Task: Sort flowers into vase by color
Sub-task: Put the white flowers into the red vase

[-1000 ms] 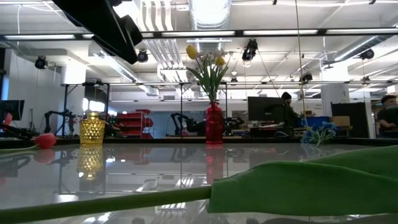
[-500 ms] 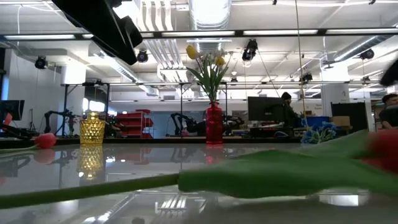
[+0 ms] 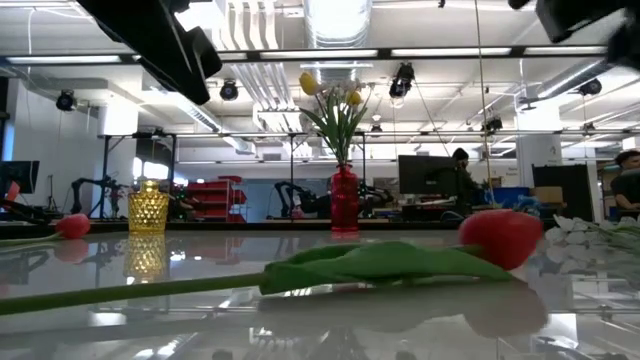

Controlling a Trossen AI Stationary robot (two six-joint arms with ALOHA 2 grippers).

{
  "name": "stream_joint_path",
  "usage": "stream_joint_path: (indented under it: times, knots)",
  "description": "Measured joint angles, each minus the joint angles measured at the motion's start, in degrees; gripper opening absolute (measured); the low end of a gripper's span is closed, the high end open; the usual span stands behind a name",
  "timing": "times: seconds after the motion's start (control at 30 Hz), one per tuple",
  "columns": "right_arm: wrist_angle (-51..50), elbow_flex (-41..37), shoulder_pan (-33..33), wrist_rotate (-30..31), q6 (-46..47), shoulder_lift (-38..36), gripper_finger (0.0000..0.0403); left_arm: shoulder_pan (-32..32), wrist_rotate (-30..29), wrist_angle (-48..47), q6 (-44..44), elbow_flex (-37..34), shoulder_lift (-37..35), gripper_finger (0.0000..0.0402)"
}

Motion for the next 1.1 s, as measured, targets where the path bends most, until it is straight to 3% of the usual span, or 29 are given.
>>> stream_joint_path:
  times: [0.13, 0.37, 0.83, 1.1]
  knots:
    - [6.5, -2.34, 0.53, -3.48, 32.82, -0.18, 0.0224, 0.22, -0.05, 0.0, 0.25, 0.0, -0.32, 0.0127]
    - [14.63, -8.14, 1.23, -2.48, 60.62, -0.05, 0.0224, 0.98, -0.11, 0.02, 4.5, 0.0, -0.42, 0.0127]
    - [29.56, -18.54, -7.48, -2.43, 61.81, -0.71, 0.0224, 1.68, 1.29, -0.17, 7.56, 0.0, -0.53, 0.0127]
    - [25.9, -17.26, -12.98, 8.1, 53.86, -1.91, 0.0201, 1.77, 3.19, -3.79, 8.46, 0.0, -1.24, 0.0127]
